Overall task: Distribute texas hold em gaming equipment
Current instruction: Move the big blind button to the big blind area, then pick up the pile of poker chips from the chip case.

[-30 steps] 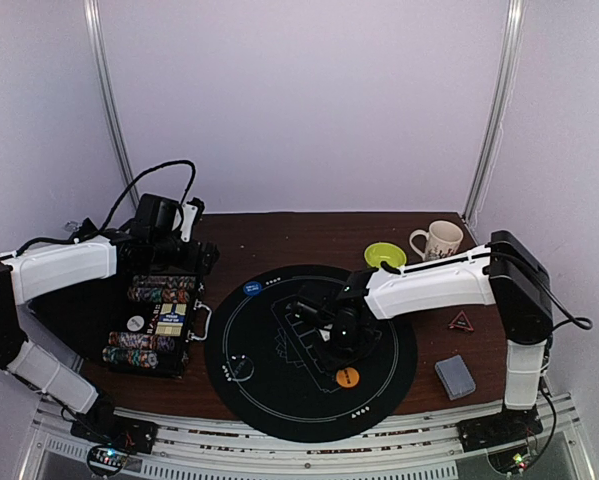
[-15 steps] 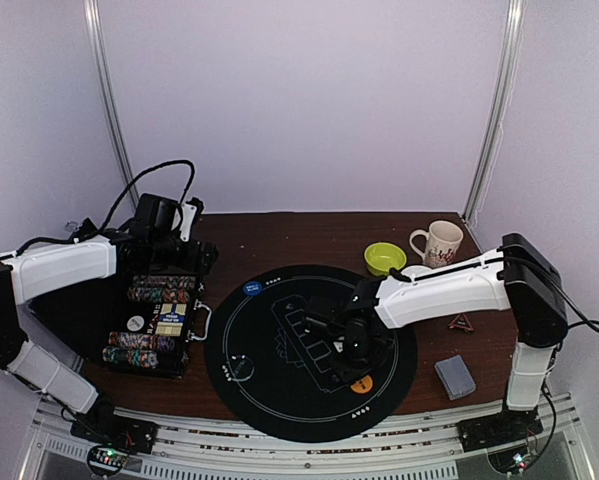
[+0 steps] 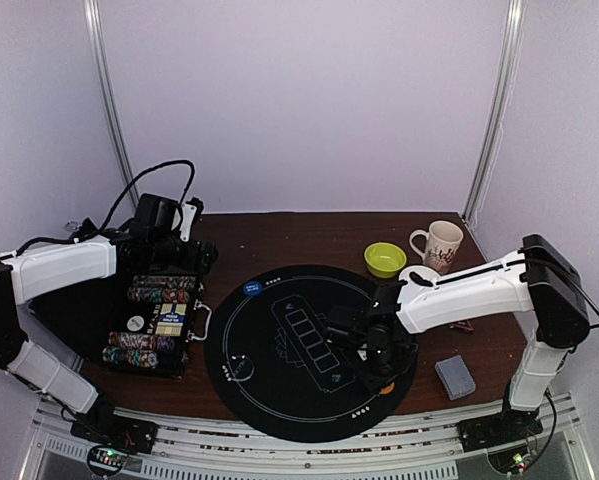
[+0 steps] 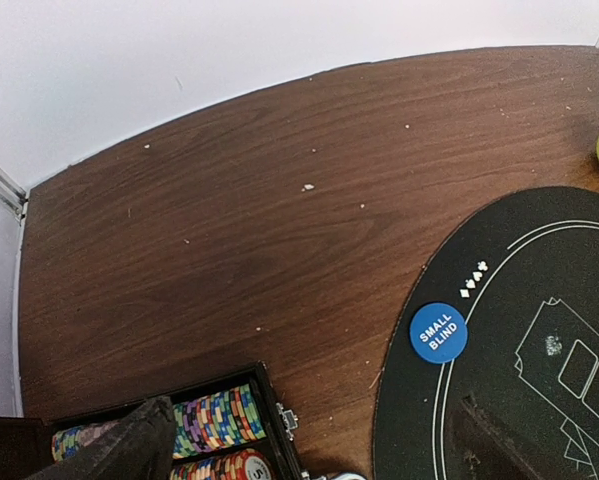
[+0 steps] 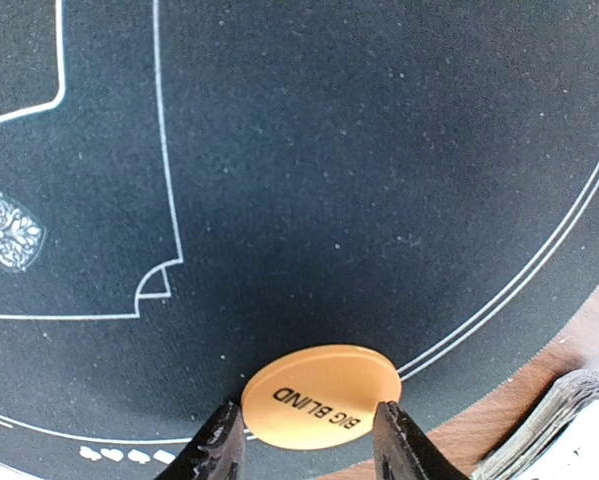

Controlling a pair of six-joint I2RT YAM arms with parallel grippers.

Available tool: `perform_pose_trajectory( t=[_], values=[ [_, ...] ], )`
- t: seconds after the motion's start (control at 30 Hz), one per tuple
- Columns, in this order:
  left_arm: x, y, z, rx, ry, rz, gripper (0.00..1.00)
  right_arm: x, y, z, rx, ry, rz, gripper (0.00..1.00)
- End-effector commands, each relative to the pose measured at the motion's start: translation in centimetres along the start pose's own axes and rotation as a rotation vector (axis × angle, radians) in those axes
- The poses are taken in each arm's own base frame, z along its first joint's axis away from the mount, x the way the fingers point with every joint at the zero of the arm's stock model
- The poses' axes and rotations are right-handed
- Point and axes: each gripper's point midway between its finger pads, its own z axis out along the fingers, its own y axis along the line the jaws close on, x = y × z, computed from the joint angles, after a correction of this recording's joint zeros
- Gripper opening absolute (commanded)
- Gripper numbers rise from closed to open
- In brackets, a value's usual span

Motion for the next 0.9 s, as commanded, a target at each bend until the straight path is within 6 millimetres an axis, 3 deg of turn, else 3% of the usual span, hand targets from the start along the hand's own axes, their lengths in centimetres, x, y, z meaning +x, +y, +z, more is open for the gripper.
perform_pose_trajectory(
  t=[0.0, 0.23, 0.37, 0.53, 0.63, 0.87],
  values=[
    [-1.3, 0.6, -0.2, -0.019, -0.036, 0.003, 0.98, -1.2, -0.6, -1.8, 0.012, -0.028, 0.01, 0.47],
    [-1.4, 0.7, -0.6, -0.022, -0.047, 0.005, 0.98, -6.7, -1.5, -6.9, -0.183, -0.213, 0.156, 0.51],
    [-1.5, 0.8, -0.3, -0.027, -0.018, 0.017, 0.98, -9.5, -4.5, -9.2, -0.241, -0.336, 0.277, 0.52],
    [-1.5, 0.9, -1.7, -0.024, 0.004, -0.015, 0.98, -11.6, -8.5, -10.7, -0.217, -0.483, 0.332, 0.64],
    [0.0, 0.8, -2.6, -0.017, 0.09, -0.059, 0.98, -12.3, -10.0, -11.0, -0.133, -0.511, 0.271, 0.7],
    [4.7, 0.7, -6.9, -0.02, 0.299, -0.224, 0.95, -14.9, -10.8, -12.7, -0.072, -0.601, 0.138, 0.76]
  ],
)
